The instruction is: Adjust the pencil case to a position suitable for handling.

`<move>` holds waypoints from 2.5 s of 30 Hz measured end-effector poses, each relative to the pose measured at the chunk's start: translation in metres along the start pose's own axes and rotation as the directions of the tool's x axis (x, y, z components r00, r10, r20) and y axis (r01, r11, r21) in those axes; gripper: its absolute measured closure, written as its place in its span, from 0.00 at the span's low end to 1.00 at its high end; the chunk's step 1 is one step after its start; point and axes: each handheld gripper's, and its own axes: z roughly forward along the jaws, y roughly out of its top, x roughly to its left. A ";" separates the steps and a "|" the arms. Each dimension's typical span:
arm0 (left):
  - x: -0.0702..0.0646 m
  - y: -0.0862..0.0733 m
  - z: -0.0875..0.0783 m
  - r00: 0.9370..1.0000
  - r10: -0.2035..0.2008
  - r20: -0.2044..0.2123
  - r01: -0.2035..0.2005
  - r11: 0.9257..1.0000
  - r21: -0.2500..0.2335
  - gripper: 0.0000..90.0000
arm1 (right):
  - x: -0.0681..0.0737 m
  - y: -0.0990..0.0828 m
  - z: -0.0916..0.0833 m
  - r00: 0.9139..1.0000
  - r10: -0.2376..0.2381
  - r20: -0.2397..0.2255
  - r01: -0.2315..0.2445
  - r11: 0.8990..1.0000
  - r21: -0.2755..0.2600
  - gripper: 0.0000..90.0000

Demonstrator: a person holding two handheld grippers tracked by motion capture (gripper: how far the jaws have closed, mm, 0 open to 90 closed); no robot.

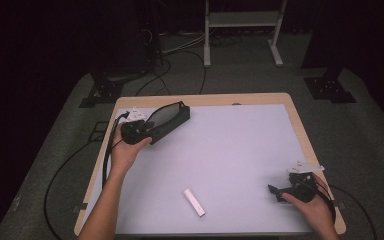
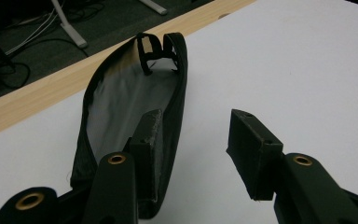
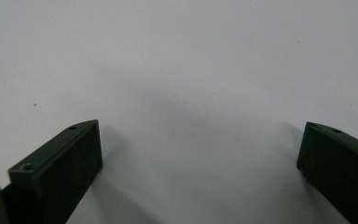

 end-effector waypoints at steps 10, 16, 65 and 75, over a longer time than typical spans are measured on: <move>0.009 0.012 0.027 1.000 0.012 0.005 -0.012 1.000 0.012 0.61 | 0.000 0.000 0.000 1.000 0.000 0.000 0.000 1.000 0.000 0.00; 0.013 0.017 0.042 1.000 0.007 0.010 -0.007 1.000 0.013 0.61 | 0.000 0.000 0.000 1.000 0.000 0.000 0.000 1.000 0.000 0.00; -0.004 0.036 0.067 0.975 0.087 0.207 -0.095 0.995 0.029 0.99 | 0.000 0.000 0.000 1.000 0.000 -0.001 0.000 1.000 0.000 0.00; -0.027 0.044 0.059 0.945 0.126 0.300 -0.130 0.991 -0.007 0.99 | 0.000 0.000 0.000 1.000 0.000 -0.001 0.000 1.000 0.000 0.00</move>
